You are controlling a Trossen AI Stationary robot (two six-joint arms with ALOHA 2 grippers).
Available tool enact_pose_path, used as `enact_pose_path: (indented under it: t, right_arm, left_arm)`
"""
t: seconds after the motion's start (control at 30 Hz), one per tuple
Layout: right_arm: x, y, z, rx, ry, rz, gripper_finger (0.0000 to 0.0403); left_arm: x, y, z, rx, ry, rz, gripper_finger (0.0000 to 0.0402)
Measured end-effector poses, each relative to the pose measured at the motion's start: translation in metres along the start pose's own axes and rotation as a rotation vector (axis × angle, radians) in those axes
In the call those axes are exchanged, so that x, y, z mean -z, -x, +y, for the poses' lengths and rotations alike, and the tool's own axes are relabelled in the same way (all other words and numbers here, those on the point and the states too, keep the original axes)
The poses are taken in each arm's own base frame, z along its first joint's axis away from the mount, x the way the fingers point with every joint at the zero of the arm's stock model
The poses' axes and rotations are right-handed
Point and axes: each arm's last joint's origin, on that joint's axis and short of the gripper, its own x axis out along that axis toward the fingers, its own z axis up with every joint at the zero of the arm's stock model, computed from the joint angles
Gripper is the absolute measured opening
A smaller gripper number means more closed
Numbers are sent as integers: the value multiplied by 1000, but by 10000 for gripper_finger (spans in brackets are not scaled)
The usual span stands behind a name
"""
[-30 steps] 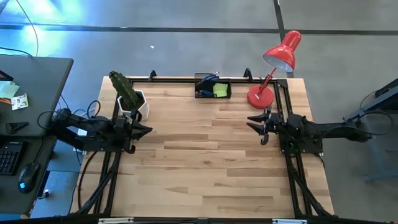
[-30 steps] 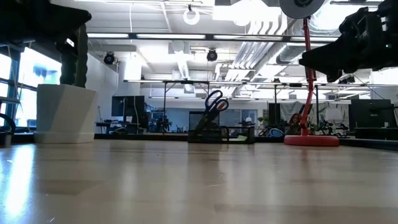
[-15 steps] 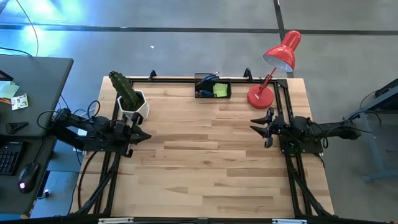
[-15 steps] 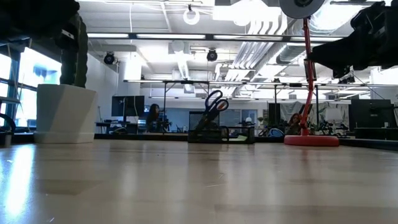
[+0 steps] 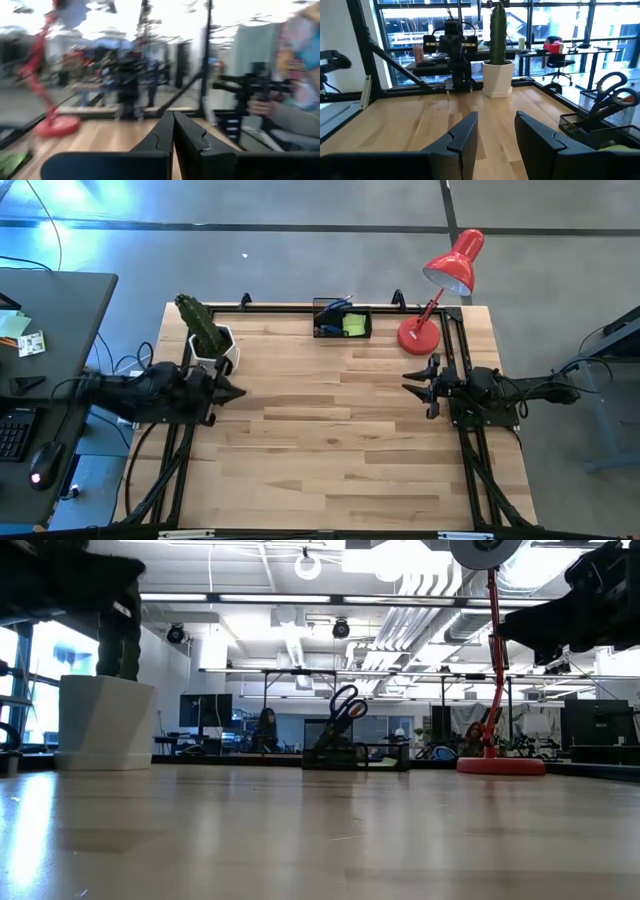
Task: Pick and place office supplies into organizer
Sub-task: Return to Home Position
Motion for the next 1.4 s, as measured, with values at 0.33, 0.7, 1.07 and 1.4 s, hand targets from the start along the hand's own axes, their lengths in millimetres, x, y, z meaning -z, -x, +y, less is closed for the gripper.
enact_pose_path:
  t: [0.33, 0.7, 1.07, 1.4]
  right_arm:
    - [0, 0, 0, 0, 23, 6, 124]
    - [1, -1, 1, -21, 78, 13, 19]
    - [1, -1, 1, -36, 77, 16, 2]
    - [1, -1, 1, -42, 54, 17, 13]
  left_arm:
    - [10, 2, 9, -78, 26, 99, 2]
    - [16, 2, 10, -116, 12, 160, 5]
    - [16, 3, 10, -108, 13, 168, 0]
    - [16, 3, 10, -109, 14, 167, 8]
